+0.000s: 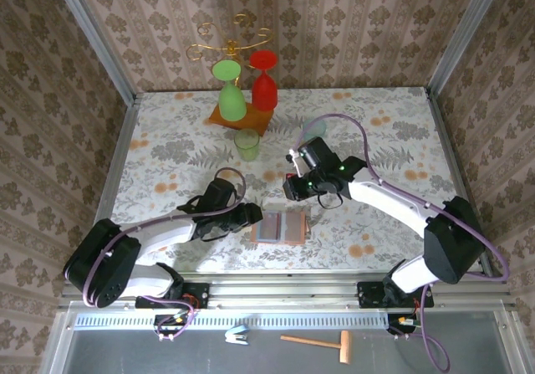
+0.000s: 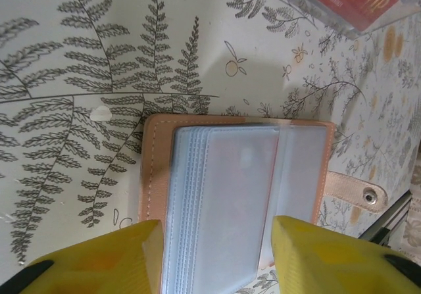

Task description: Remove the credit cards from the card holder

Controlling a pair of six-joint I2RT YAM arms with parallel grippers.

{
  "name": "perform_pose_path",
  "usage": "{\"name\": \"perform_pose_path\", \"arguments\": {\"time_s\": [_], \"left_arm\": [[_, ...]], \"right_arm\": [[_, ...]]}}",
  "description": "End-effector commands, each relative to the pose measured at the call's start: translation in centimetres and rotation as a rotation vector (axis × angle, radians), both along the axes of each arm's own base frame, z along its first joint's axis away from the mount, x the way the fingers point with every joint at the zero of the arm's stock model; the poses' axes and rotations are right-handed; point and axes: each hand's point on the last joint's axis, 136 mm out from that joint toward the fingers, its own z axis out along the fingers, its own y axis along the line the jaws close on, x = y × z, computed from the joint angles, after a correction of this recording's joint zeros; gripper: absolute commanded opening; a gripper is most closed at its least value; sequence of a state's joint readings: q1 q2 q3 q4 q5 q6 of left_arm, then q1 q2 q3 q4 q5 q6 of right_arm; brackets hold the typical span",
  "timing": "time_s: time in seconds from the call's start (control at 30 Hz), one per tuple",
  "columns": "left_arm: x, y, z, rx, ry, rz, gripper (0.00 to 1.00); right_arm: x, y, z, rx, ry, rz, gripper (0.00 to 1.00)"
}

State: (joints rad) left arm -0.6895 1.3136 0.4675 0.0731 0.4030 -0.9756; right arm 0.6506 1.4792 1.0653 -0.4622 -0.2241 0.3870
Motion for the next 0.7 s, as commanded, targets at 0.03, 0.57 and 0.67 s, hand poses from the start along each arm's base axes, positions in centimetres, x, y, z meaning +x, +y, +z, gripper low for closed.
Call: {"name": "perform_pose_path", "arguments": {"time_s": [0.03, 0.57, 0.67], "left_arm": [[0.2, -0.4, 0.2, -0.005, -0.012, 0.009, 0.48], [-1.5, 0.4, -2.4, 0.029, 0.066, 0.001, 0.25], [-1.4, 0.7, -2.6, 0.039, 0.065, 0.019, 0.21]], "right_arm": [[0.2, 0.0, 0.1, 0.126, 0.102, -0.247, 0.22], [-2.2, 2.7, -3.0, 0.264, 0.32, -0.263, 0.19], [-2.5, 3.0, -3.5, 0.257, 0.335, -0.257, 0.18]]}}
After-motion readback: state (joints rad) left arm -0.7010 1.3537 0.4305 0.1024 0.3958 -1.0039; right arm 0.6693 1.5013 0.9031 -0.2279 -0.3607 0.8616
